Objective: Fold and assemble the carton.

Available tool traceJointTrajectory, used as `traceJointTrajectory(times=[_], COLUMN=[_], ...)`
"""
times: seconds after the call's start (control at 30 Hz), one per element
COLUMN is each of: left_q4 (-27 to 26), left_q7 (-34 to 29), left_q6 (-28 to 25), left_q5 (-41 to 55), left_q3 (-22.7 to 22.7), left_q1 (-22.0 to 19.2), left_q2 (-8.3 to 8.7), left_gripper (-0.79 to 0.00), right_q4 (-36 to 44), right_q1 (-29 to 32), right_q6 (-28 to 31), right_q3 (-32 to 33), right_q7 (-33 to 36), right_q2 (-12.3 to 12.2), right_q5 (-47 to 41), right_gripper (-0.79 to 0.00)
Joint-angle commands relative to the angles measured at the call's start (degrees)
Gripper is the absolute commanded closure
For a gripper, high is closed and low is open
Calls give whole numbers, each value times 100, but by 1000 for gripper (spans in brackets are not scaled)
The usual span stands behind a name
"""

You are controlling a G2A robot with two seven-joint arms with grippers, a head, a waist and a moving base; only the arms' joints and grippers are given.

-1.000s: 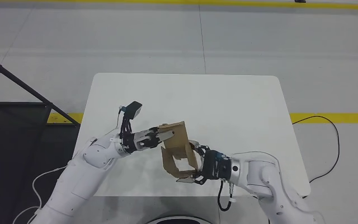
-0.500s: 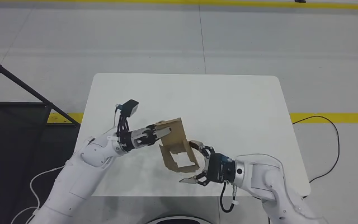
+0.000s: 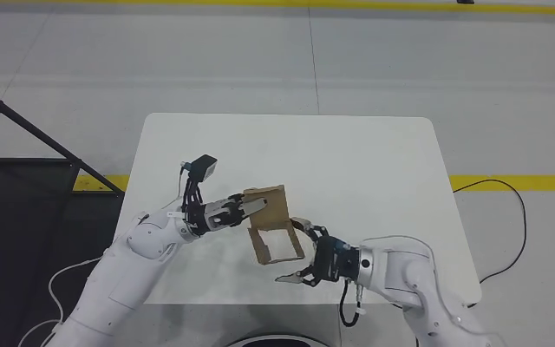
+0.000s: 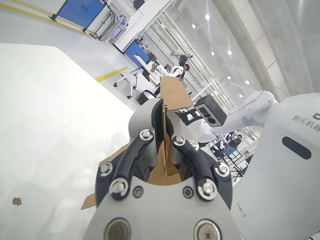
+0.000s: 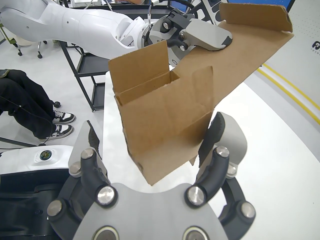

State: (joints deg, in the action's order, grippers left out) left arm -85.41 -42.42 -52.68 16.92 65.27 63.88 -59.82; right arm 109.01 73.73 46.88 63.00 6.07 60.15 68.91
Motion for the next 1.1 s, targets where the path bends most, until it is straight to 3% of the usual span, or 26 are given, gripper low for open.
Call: traceJointTrajectory(times=[0.0,0.47,1.07], left_q4=[1,-7,-7], left_q7=[-2,-74,-479], left_q6=[-13,-37,-106], left_q5=[10,182,648], left_q3=[-3,-42,-174], left_q1=[-4,-2,-55], left_q2=[-1,-2,2], left_gripper=[0,0,0], right_q4=[4,-24,-155], right_q1=[0,137,-165], right_q6=[-4,-85,446], right_q3=[-3,128,-144], right_q7=[-10,-20,-408], right_q2=[0,-34,-8], right_q5=[6,151,389], right_gripper=[-785,-785,-785])
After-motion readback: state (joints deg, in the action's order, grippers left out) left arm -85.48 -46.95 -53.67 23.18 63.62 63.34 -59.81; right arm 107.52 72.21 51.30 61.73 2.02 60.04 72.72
